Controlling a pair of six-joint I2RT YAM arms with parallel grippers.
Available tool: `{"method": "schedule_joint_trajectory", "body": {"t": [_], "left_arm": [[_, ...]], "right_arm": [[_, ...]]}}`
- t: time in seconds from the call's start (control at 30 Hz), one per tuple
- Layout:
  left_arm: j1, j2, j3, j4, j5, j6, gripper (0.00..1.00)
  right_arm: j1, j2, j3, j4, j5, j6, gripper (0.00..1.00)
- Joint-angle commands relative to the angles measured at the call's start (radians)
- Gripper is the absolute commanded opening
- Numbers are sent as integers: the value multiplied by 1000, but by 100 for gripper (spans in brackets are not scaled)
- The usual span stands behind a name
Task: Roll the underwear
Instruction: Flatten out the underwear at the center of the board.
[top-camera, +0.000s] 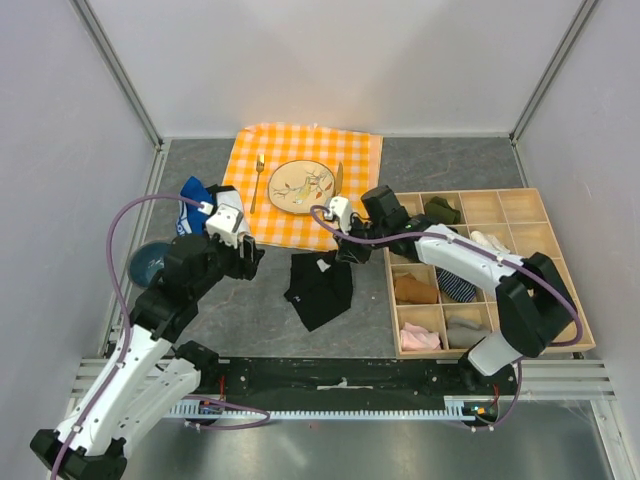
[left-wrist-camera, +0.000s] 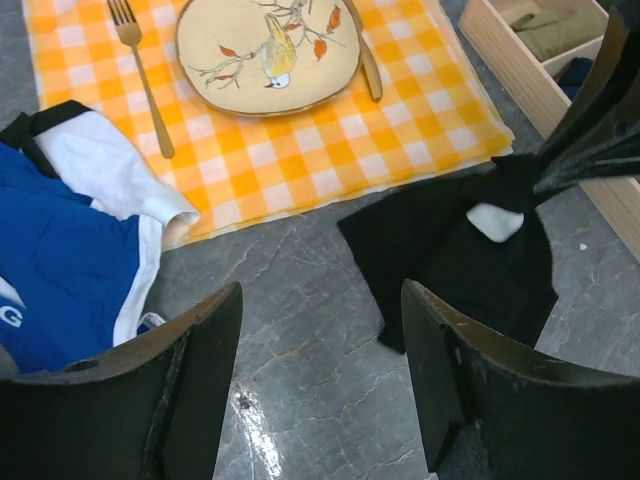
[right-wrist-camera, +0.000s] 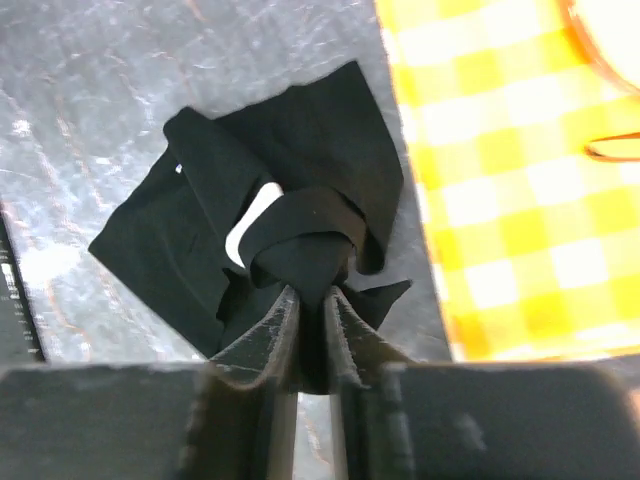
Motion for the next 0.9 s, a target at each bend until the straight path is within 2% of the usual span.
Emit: {"method": "schedule_joint_trajectory", "body": {"t": [0.0,0.07,0.17,0.2,0.27,0.37,0.4,0.43,0.5,0.57,0.6,0.63,0.73,0.87], "left_arm": [[0,51,2,33,103,3,71],[0,98,4,33,158,-3,71],[0,170,17,30,255,-28,72],[0,193,22,32,281,-55,72],[0,240,34,27,344,-91,72],[0,347,37,28,378,-154,66],[0,388,39,30,375,-161,64],[0,411,51,-2,361,-157,63],[-2,442,112,-51,314,-132,61],[-2,433,146,-76,268,-109,60],[-2,409,148,-76,246,-99,60],[-2,358,143,-80,143,-71,61],[-5,298,122,-71,28,-33,63],[-8,194,65,-33,14,-13,65]], "right_arm": [[-42,5,-50,25,58,59,44],[-67,31,4,-51,102,-8,61],[-79,-49,27,-55,136,-45,71],[-78,-72,18,-47,137,-55,78],[-79,-132,-10,-83,33,-122,82],[-66,-182,-56,-183,-265,-289,81],[-49,-183,-67,-238,-319,-457,79],[-21,-182,-74,-283,-344,-522,77],[84,-183,-112,-303,-279,-610,76],[184,-174,-139,-227,-144,-609,73],[209,-165,-154,-202,-106,-607,69],[256,-118,-154,-147,-28,-577,61],[304,-73,-157,-87,72,-549,60],[388,7,-143,-65,174,-563,61]]}}
